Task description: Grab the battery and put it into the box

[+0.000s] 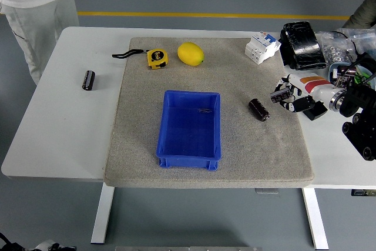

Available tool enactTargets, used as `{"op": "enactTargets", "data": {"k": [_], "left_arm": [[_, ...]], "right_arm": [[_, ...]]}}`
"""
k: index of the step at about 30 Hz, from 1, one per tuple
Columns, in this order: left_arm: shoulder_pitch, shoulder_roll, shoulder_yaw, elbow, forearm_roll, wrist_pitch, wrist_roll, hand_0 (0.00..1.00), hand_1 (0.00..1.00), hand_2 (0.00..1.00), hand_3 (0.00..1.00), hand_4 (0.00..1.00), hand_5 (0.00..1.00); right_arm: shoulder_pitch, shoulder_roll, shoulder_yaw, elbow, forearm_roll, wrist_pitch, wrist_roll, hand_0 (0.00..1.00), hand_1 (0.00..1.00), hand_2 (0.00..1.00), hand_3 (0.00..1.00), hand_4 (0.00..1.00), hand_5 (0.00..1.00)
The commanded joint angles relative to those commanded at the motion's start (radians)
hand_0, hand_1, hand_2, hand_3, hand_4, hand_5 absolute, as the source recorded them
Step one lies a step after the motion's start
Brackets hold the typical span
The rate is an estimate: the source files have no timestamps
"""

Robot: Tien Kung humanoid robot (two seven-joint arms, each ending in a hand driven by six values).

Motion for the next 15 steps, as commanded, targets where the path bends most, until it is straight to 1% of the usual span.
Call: {"op": "enactTargets", "data": {"k": [9,15], "left_arm": [[-0.001,-0.002,0.003,-0.001,-0.006,0.001,0.0,0.747,0.702,0.709,0.568,0.608,0.53],[-0.004,0.0,0.006,-0.001,-0.008,0.001,-0.001,0.746,0.701,0.709,0.568,0.607,0.53]], "right_arm": [[-0.009,0.008,-0.023,-0.009,-0.007,0.016,-0.009,0.44,0.453,0.492,0.475,0.627,0.134],[-0.004,0.007,-0.011,-0.003,-0.008,0.019,-0.005,0.447,0.456,0.495,0.475,0.631,0.136]]}}
